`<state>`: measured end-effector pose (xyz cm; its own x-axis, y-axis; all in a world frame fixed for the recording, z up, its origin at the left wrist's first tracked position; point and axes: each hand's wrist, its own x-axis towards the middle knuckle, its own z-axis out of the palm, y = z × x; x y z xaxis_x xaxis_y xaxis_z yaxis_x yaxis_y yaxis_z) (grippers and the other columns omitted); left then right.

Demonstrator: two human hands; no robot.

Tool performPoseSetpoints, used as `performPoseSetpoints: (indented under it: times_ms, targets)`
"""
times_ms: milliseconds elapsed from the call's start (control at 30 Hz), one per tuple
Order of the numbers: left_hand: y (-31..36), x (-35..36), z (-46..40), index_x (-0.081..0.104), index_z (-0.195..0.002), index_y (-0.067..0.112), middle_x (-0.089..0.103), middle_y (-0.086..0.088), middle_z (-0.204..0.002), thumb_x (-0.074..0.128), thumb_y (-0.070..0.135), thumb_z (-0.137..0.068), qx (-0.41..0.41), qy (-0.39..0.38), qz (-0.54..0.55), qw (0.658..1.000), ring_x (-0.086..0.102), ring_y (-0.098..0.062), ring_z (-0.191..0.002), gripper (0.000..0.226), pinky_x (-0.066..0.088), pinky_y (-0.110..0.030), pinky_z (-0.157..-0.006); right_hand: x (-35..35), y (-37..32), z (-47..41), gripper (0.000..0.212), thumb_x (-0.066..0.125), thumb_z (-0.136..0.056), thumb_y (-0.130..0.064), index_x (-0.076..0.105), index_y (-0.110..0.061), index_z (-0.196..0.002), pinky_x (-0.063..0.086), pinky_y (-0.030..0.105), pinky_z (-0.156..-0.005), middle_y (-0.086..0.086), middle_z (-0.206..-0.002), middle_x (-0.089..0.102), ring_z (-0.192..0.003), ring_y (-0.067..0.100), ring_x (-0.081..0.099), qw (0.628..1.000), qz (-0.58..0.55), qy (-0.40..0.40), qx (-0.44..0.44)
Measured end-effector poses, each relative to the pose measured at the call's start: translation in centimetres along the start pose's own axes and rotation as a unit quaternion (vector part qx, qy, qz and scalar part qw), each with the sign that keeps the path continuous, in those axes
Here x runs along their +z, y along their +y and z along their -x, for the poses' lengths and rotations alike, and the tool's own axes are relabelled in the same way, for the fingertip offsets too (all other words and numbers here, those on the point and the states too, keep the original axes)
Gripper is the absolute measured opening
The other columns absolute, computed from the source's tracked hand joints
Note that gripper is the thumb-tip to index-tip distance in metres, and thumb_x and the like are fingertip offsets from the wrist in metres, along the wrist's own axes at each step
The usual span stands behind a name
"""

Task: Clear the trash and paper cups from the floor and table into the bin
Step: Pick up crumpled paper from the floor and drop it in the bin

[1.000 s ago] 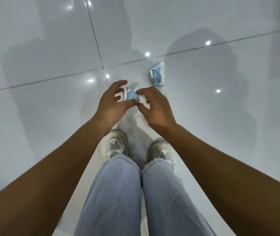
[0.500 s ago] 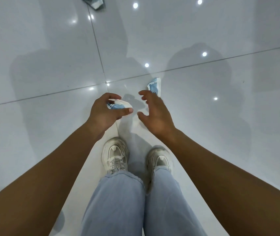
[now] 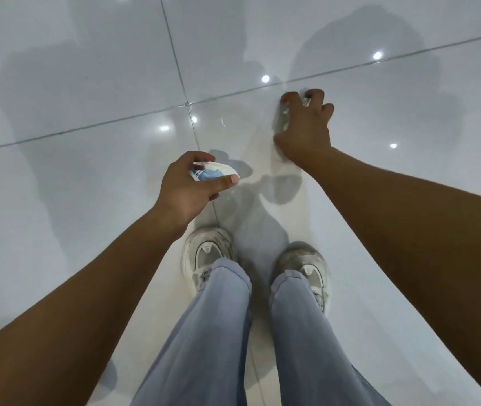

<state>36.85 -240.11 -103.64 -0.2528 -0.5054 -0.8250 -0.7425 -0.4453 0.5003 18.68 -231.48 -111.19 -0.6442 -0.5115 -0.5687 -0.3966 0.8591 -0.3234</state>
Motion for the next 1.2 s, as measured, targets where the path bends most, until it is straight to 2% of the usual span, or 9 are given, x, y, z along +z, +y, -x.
performPoseSetpoints:
  times_ms: [67, 133, 267, 400, 567, 700, 867, 1000, 1200]
  targets:
    - [-0.4, -0.1, -0.1, 0.06, -0.111, 0.017, 0.056, -0.003, -0.112, 0.083, 0.02, -0.068, -0.005, 0.0, 0.005, 1.0, 0.061, -0.02, -0.099, 0.049, 0.058, -0.019, -0.067, 0.6, 0.2, 0.2, 0.037, 0.05, -0.088, -0.012, 0.05, -0.016, -0.125, 0.045, 0.035, -0.083, 0.013, -0.137, 0.029, -0.116, 0.036, 0.032, 1.0, -0.002, 0.025, -0.014]
    - [-0.5, -0.2, -0.1, 0.059, -0.113, 0.017, 0.056, -0.003, -0.113, 0.083, 0.02, -0.068, -0.008, 0.003, 0.01, 1.0, 0.061, -0.019, -0.099, 0.051, 0.058, -0.019, -0.068, 0.8, 0.4, 0.7, 0.032, 0.052, -0.088, -0.014, 0.053, -0.013, -0.121, 0.04, 0.032, -0.077, 0.013, -0.135, 0.031, -0.114, 0.035, 0.033, 0.999, -0.019, 0.026, -0.028]
    - [0.4, -0.7, 1.3, 0.059, -0.115, 0.017, 0.057, 0.002, -0.104, 0.082, 0.019, -0.069, -0.009, 0.025, 0.029, 0.999, 0.061, -0.018, -0.096, 0.051, 0.058, -0.023, -0.073, -0.5, -0.5, 3.5, 0.044, 0.066, -0.078, -0.011, 0.054, -0.015, -0.12, 0.042, 0.033, -0.076, 0.012, -0.135, 0.031, -0.113, 0.033, 0.033, 0.998, -0.056, -0.004, -0.034]
    - [2.7, -1.9, 5.3, 0.06, -0.114, 0.017, 0.056, 0.009, -0.095, 0.083, 0.021, -0.069, -0.006, 0.042, 0.054, 0.998, 0.061, -0.014, -0.092, 0.051, 0.058, -0.027, -0.075, -4.1, -3.4, 7.9, 0.048, 0.071, -0.079, -0.017, 0.053, -0.02, -0.123, 0.043, 0.031, -0.078, 0.009, -0.137, 0.031, -0.117, 0.031, 0.034, 0.996, -0.07, -0.027, -0.048]
    - [4.9, -4.8, 13.6, 0.06, -0.11, 0.021, 0.059, 0.007, -0.098, 0.083, 0.027, -0.07, -0.02, 0.069, 0.113, 0.991, 0.062, -0.013, -0.092, 0.047, 0.058, -0.025, -0.068, -10.3, -8.2, 15.3, 0.049, 0.072, -0.08, -0.022, 0.052, -0.021, -0.125, 0.039, 0.024, -0.085, 0.007, -0.137, 0.033, -0.119, 0.028, 0.039, 0.992, -0.087, -0.053, -0.079]
    - [5.8, -7.7, 21.1, 0.06, -0.112, 0.02, 0.061, 0.002, -0.103, 0.081, 0.033, -0.071, -0.04, 0.111, 0.167, 0.979, 0.062, -0.013, -0.091, 0.048, 0.058, -0.028, -0.072, -15.3, -12.6, 22.1, 0.049, 0.073, -0.079, -0.024, 0.053, -0.022, -0.124, 0.04, 0.028, -0.091, 0.006, -0.135, 0.035, -0.117, 0.027, 0.039, 0.987, -0.094, -0.067, -0.109]
    - [4.5, -11.7, 30.8, 0.062, -0.107, 0.024, 0.063, 0.003, -0.101, 0.081, 0.038, -0.069, -0.056, 0.186, 0.265, 0.944, 0.064, -0.011, -0.086, 0.045, 0.055, -0.018, -0.059, -19.1, -18.2, 30.3, 0.05, 0.073, -0.079, -0.024, 0.053, -0.023, -0.124, 0.044, 0.032, -0.093, 0.004, -0.135, 0.034, -0.118, 0.026, 0.038, 0.977, -0.074, -0.096, -0.177]
    - [0.4, -14.7, 38.0, 0.062, -0.106, 0.026, 0.064, 0.004, -0.103, 0.081, 0.042, -0.068, -0.086, 0.243, 0.318, 0.912, 0.064, -0.012, -0.092, 0.045, 0.057, -0.028, -0.075, -19.2, -22.1, 37.1, 0.049, 0.074, -0.079, -0.024, 0.054, -0.024, -0.124, 0.038, 0.023, -0.087, 0.003, -0.136, 0.034, -0.119, 0.023, 0.037, 0.96, -0.051, -0.133, -0.239]
    - [-8.1, -19.3, 46.8, 0.062, -0.106, 0.02, 0.063, 0.009, -0.092, 0.08, 0.037, -0.072, -0.119, 0.34, 0.376, 0.854, 0.059, -0.004, -0.078, 0.042, 0.053, -0.024, -0.07, -15.1, -25.8, 47.6, 0.049, 0.074, -0.079, -0.022, 0.055, -0.024, -0.123, 0.036, 0.021, -0.085, 0.001, -0.135, 0.033, -0.119, 0.021, 0.036, 0.932, -0.018, -0.198, -0.304]
